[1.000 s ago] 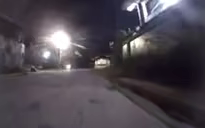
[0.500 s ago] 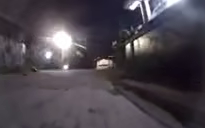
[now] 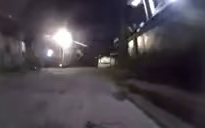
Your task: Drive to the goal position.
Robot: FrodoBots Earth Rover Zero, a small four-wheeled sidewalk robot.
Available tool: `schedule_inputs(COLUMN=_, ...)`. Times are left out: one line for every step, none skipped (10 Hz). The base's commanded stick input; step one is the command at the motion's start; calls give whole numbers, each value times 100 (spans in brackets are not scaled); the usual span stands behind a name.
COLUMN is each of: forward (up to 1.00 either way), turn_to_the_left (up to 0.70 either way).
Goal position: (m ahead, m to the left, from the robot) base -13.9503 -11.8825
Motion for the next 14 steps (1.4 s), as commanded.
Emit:
schedule_inputs(forward=70, turn_to_the_left=0)
schedule_inputs(forward=70, turn_to_the_left=0)
schedule_inputs(forward=70, turn_to_the_left=0)
schedule_inputs(forward=70, turn_to_the_left=0)
schedule_inputs(forward=70, turn_to_the_left=0)
schedule_inputs(forward=70, turn_to_the_left=0)
schedule_inputs(forward=70, turn_to_the_left=0)
schedule_inputs(forward=70, turn_to_the_left=0)
schedule_inputs(forward=70, turn_to_the_left=0)
schedule_inputs(forward=70, turn_to_the_left=0)
schedule_inputs(forward=70, turn_to_the_left=0)
schedule_inputs(forward=70, turn_to_the_left=0)
schedule_inputs(forward=70, turn_to_the_left=0)
schedule_inputs(forward=70, turn_to_the_left=0)
